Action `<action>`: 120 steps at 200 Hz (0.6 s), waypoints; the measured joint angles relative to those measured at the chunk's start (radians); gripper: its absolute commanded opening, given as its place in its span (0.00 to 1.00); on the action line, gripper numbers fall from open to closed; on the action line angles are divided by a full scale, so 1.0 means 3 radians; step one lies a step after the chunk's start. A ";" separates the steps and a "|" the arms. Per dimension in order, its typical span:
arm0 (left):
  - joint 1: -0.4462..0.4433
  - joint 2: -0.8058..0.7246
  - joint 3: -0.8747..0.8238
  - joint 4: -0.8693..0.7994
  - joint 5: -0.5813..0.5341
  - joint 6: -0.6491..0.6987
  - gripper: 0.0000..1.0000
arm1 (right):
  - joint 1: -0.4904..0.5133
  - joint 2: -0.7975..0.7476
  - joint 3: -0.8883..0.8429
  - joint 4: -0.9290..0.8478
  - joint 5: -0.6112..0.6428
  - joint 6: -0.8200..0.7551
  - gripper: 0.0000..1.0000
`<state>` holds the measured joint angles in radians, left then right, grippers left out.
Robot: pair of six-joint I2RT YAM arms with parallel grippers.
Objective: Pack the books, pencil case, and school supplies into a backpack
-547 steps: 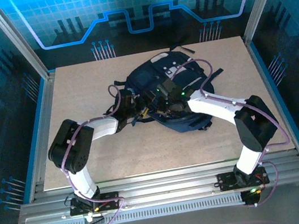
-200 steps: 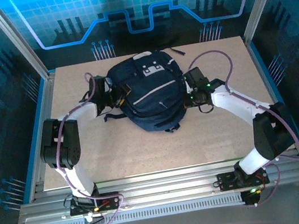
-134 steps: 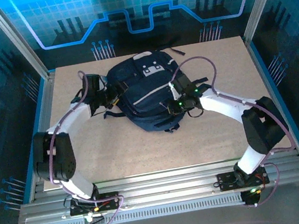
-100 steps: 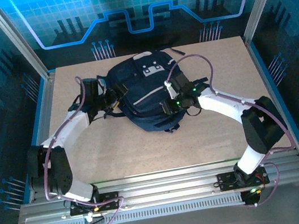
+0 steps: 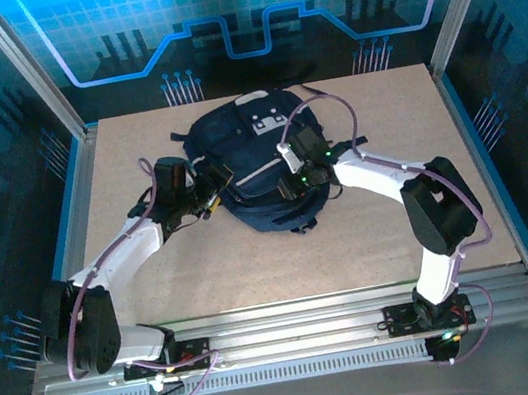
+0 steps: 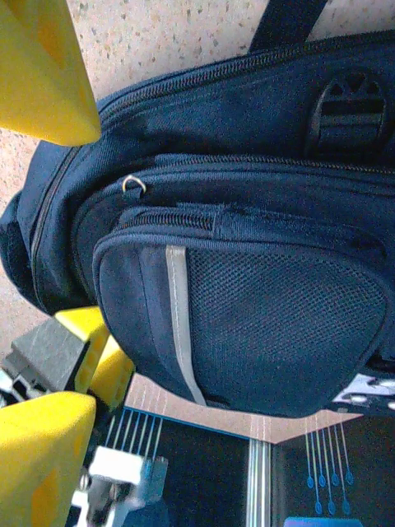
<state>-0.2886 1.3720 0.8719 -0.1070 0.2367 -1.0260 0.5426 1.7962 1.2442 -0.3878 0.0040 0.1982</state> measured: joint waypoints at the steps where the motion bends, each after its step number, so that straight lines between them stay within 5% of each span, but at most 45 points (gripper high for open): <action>1: -0.0001 -0.0001 0.0000 0.0003 -0.0004 -0.0005 0.79 | 0.0003 0.0010 0.0005 -0.0003 0.0009 0.0015 0.31; 18: -0.0075 -0.0014 -0.0019 0.0062 -0.0055 -0.0097 0.79 | 0.0017 0.0097 0.0041 0.0003 0.0074 -0.0009 0.26; 35: -0.0173 -0.0015 -0.0041 0.0127 -0.0108 -0.0214 0.79 | 0.0032 0.0127 0.0051 0.0011 0.0111 -0.0024 0.00; 120: -0.0498 0.0173 -0.0167 0.0490 -0.0388 -0.0918 0.80 | 0.0131 -0.0090 0.0014 0.0207 -0.0404 0.0380 0.00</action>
<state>-0.4381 1.4239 0.8219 0.0399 0.1204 -1.3014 0.5819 1.7691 1.2484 -0.3256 -0.1173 0.3122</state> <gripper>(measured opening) 0.797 0.065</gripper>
